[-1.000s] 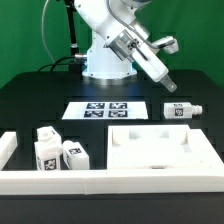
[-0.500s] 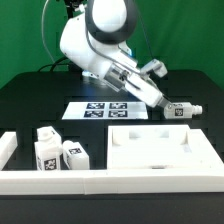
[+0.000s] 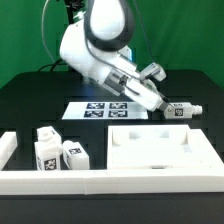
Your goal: Assemble one leg
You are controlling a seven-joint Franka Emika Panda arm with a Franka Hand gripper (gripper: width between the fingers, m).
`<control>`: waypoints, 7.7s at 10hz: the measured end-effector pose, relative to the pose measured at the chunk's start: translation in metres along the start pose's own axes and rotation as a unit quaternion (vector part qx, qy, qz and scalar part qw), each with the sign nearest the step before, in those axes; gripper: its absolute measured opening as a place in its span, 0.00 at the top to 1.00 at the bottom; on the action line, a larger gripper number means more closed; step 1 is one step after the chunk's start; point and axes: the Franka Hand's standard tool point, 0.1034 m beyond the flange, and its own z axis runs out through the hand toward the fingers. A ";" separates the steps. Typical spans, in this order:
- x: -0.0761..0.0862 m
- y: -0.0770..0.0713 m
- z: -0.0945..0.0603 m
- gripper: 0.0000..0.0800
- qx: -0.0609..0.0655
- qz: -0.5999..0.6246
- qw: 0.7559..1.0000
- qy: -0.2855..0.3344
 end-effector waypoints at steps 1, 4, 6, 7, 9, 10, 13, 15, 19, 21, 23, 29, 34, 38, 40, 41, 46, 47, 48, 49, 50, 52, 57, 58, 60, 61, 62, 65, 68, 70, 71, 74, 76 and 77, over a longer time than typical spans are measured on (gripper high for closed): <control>0.004 0.001 0.003 0.19 0.009 0.009 1.000 -0.028; 0.003 0.005 0.011 0.19 0.004 0.026 0.999 -0.044; 0.002 0.007 0.013 0.34 -0.007 0.033 0.999 -0.041; 0.002 0.007 0.013 0.34 -0.007 0.034 0.999 -0.041; 0.002 0.007 0.012 0.65 -0.006 0.034 0.999 -0.041; 0.002 0.007 0.012 0.65 -0.006 0.034 0.999 -0.039; -0.004 -0.005 -0.003 0.64 -0.007 0.019 1.000 -0.023; -0.024 -0.037 -0.046 0.64 -0.002 -0.016 0.997 0.070; -0.036 -0.051 -0.066 0.64 -0.001 -0.058 0.970 0.236; -0.021 -0.055 -0.071 0.64 -0.044 -0.118 0.947 0.296; -0.005 -0.091 -0.076 0.64 -0.058 -0.158 0.929 0.330; -0.065 -0.110 -0.053 0.64 -0.022 -0.153 0.896 0.416; -0.118 -0.181 -0.091 0.64 -0.065 -0.278 0.820 0.495; -0.119 -0.183 -0.086 0.64 -0.050 -0.285 0.823 0.488; -0.110 -0.200 -0.093 0.64 -0.098 -0.361 0.790 0.486; -0.105 -0.216 -0.098 0.64 -0.121 -0.409 0.763 0.485; -0.119 -0.216 -0.048 0.64 -0.107 -0.496 0.721 0.472; -0.120 -0.211 -0.037 0.64 -0.101 -0.507 0.715 0.470; -0.116 -0.209 -0.021 0.64 -0.102 -0.537 0.692 0.472; -0.107 -0.213 -0.013 0.64 -0.117 -0.566 0.660 0.481; -0.101 -0.222 -0.015 0.64 -0.119 -0.587 0.631 0.493; -0.089 -0.234 -0.033 0.64 -0.135 -0.616 0.586 0.509; -0.079 -0.241 -0.053 0.64 -0.149 -0.636 0.552 0.519; -0.078 -0.241 -0.054 0.64 -0.151 -0.636 0.551 0.519; -0.068 -0.247 -0.066 0.64 -0.200 -0.652 0.527 0.507; -0.064 -0.259 -0.076 0.64 -0.220 -0.653 0.523 0.501; -0.066 -0.268 -0.076 0.64 -0.228 -0.651 0.527 0.497; -0.069 -0.269 -0.072 0.64 -0.227 -0.655 0.523 0.495; -0.071 -0.283 -0.077 0.64 -0.240 -0.659 0.528 0.478; -0.081 -0.285 -0.046 0.64 -0.227 -0.650 0.561 0.460; -0.087 -0.275 -0.024 0.64 -0.218 -0.636 0.582 0.458; -0.089 -0.269 -0.016 0.64 -0.231 -0.634 0.577 0.460; -0.080 -0.269 -0.029 0.64 -0.241 -0.642 0.564 0.459; -0.071 -0.273 -0.037 0.64 -0.244 -0.643 0.560 0.463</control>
Offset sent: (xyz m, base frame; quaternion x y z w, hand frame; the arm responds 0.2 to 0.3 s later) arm -0.0029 0.0172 -0.0028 -0.0197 -0.0172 0.0268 0.9993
